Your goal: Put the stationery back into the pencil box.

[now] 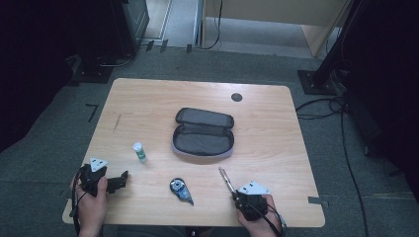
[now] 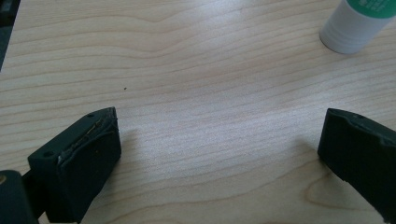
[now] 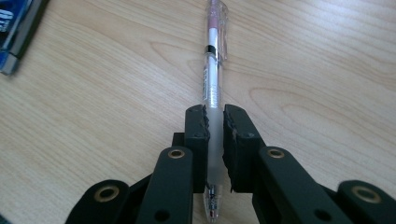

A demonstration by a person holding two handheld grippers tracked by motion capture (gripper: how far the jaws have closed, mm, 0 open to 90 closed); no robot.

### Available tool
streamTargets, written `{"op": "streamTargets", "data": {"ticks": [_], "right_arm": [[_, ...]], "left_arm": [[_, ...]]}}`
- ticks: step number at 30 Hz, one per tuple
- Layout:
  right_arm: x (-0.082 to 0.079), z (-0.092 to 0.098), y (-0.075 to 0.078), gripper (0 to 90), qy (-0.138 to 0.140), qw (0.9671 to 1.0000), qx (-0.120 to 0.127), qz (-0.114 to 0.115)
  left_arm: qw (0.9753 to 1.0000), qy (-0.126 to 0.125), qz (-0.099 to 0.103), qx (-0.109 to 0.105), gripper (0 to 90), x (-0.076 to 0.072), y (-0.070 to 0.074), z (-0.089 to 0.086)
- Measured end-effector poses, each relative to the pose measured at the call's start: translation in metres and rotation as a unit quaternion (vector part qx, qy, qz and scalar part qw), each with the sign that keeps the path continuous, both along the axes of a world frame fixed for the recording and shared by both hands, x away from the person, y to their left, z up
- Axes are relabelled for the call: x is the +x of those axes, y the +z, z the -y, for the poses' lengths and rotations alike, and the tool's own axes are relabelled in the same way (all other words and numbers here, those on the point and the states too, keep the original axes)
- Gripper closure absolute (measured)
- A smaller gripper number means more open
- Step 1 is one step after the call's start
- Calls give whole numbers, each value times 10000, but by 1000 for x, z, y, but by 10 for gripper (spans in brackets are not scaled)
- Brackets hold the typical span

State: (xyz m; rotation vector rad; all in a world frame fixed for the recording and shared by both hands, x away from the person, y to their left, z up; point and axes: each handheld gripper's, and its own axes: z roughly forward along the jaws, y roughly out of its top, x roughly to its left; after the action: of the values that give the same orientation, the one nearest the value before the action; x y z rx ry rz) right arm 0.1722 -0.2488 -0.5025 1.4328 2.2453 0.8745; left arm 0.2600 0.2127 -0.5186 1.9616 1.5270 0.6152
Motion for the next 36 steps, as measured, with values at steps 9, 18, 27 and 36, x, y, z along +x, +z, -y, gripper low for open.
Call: {"op": "streamTargets", "data": {"ticks": [9, 18, 27, 36], "right_arm": [[-2, 6, 14, 810, 367, 9991, -4, 201], [14, 5, 35, 809, 796, 9961, 215, 299], [42, 0, 63, 808, 1060, 9928, 194, 514], [81, -15, 73, 808, 1201, 9909, 94, 607]], "left_arm": [[10000, -2, -1, 0, 0, 0, 0, 0], [10000, -2, -1, -2, 0, 0, 0, 0], [10000, -2, -2, -2, 0, 0, 0, 0], [10000, -6, -5, 4, 0, 0, 0, 0]]}}
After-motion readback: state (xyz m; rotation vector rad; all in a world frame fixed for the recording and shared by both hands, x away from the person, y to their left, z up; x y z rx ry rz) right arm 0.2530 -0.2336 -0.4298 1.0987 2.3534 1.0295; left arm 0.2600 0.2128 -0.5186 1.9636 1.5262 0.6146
